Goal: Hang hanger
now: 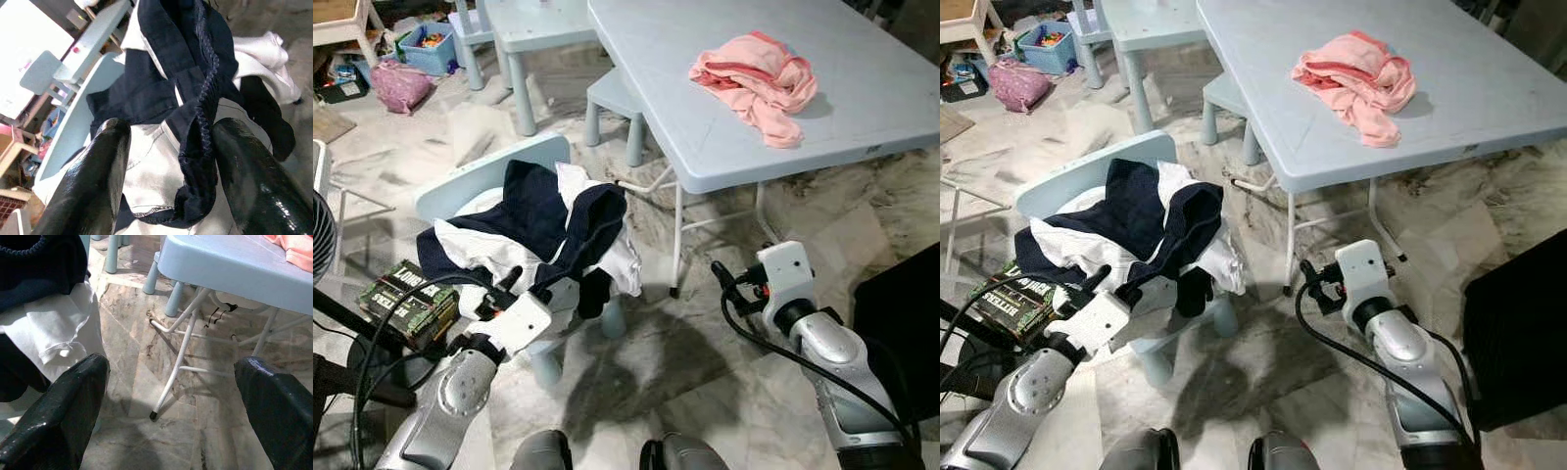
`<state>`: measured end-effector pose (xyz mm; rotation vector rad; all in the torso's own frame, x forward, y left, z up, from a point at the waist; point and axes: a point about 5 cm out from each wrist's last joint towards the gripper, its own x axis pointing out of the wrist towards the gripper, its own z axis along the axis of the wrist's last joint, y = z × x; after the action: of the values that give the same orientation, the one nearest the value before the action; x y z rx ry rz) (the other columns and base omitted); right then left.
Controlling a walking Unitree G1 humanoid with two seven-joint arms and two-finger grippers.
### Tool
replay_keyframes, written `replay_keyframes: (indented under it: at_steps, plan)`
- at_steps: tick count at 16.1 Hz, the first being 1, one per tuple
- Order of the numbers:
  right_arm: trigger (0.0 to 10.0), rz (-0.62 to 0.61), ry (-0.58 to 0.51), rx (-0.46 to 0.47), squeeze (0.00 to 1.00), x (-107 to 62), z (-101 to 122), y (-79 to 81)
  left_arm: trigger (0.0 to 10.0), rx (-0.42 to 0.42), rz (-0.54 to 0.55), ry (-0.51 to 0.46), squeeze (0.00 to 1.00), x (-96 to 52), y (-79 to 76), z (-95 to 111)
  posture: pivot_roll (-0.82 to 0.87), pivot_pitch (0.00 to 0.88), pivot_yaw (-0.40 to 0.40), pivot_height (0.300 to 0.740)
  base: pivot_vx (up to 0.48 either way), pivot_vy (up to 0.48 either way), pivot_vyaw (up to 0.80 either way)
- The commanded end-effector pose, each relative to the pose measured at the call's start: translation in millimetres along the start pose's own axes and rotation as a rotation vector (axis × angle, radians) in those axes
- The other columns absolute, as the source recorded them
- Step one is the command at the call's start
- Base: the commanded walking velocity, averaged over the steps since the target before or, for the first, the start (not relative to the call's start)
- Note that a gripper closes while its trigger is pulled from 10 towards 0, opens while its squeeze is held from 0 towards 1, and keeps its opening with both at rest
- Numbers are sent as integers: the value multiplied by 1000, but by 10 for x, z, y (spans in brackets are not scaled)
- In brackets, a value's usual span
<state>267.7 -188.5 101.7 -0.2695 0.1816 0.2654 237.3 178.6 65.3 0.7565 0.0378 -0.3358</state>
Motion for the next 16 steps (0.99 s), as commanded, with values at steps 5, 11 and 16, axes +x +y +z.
replay_keyframes:
  at_steps: [5,11,16]
  plan:
    - [10000,-6,3,-6,0,8,-12,-27,10000,-17,18,-22,882,-202,-27,-113,-53,99,-45,740,0,0,0]
    - [10000,5,-1,-8,0,43,10,-25,10000,-134,-93,-26,0,-268,-122,-159,-44,95,-52,740,0,0,0]
    - [10000,14,-6,-13,0,37,29,-27,10000,-160,-121,1,0,-333,-173,-345,-63,107,-62,740,0,0,0]
